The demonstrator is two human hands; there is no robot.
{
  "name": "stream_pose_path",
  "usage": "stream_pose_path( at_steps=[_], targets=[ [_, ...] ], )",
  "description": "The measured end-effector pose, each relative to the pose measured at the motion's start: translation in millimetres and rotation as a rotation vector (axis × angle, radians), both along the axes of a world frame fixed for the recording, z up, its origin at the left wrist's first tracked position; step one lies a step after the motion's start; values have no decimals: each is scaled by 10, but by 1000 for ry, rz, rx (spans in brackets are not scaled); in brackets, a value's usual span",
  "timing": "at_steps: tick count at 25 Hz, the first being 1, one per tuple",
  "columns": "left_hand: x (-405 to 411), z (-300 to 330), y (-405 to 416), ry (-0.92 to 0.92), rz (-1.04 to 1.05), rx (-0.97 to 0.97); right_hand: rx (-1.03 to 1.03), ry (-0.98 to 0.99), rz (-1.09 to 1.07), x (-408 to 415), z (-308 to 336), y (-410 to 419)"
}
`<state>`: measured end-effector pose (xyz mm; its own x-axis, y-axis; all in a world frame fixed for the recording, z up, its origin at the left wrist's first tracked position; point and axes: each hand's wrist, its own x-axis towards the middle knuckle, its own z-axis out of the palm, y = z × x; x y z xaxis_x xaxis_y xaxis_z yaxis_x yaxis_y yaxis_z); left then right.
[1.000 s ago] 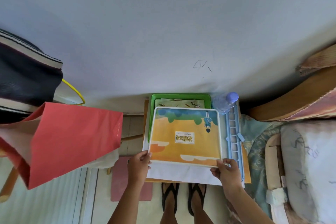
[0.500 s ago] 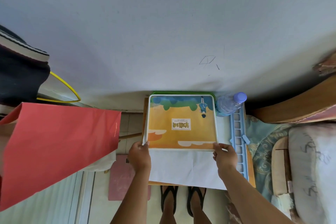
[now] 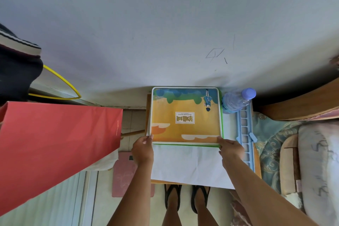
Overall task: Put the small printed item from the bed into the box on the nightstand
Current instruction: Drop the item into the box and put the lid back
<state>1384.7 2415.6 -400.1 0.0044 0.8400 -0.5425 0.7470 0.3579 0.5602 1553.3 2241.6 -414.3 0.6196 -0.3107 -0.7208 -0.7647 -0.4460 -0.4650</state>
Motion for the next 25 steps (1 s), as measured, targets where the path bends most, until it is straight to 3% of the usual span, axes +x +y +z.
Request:
stream_pose_path(
  at_steps=[7, 17, 25],
  targets=[
    [-2, -8, -18, -21, 7, -15, -61, 17, -13, -65, -31, -55],
    [13, -41, 22, -12, -1, -52, 9, 39, -86, 4, -46, -93],
    [41, -109, 124, 7, 21, -114, -65, 80, -6, 57, -74, -101]
  ],
)
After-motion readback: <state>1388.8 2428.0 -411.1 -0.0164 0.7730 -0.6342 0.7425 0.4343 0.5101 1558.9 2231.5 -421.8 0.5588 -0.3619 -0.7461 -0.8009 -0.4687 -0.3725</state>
